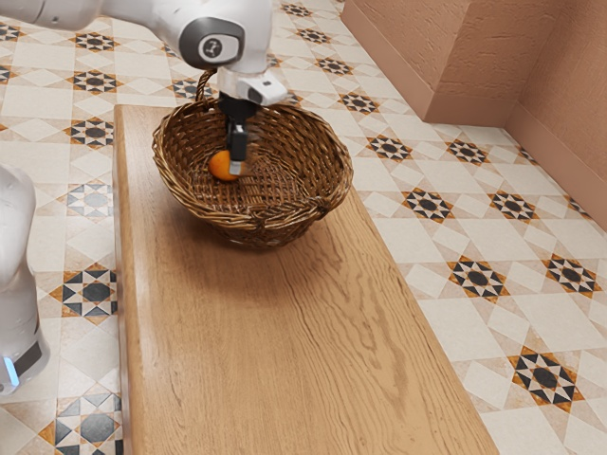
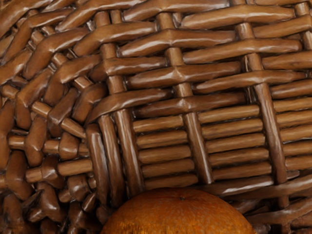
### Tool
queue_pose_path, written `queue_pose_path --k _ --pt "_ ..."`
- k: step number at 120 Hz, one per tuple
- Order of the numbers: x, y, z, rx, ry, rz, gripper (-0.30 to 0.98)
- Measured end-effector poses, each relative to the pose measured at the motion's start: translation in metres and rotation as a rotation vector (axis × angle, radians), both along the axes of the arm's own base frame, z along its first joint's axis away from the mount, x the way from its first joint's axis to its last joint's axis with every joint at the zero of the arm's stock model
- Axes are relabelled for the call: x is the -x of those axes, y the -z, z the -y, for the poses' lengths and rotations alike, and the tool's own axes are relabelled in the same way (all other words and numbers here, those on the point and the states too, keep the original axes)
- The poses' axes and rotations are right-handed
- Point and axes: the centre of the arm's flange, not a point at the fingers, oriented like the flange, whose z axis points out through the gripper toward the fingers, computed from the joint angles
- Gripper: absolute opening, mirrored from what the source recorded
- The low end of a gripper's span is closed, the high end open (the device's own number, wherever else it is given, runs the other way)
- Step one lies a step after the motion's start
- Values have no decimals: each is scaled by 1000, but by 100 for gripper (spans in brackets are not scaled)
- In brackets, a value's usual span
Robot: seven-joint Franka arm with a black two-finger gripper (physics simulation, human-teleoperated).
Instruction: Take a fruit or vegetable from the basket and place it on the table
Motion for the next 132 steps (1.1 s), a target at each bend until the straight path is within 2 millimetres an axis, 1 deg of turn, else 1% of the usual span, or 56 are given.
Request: queue_pose_path --k 9,16,35,51,76,82,90,98,106,114,122,132 --pt "0 1 1 -1 6 -3 66" --pt "0 3 3 -1 10 -6 62" --pt "1 8 4 -1 17 -13 42" --pt "0 7 4 -6 19 -10 30" --pt "0 4 3 -13 18 -6 30" --pt "-3 -4 7 -21 26 5 29" --pt "-10 -23 21 -44 53 29 28" --pt "-18 -44 40 -68 86 53 28" --pt "-26 -73 68 -99 132 88 28" --pt "-31 -100 103 -127 185 118 28" --pt "-32 -117 141 -145 240 133 28" --pt "-29 -135 201 -162 330 157 28"
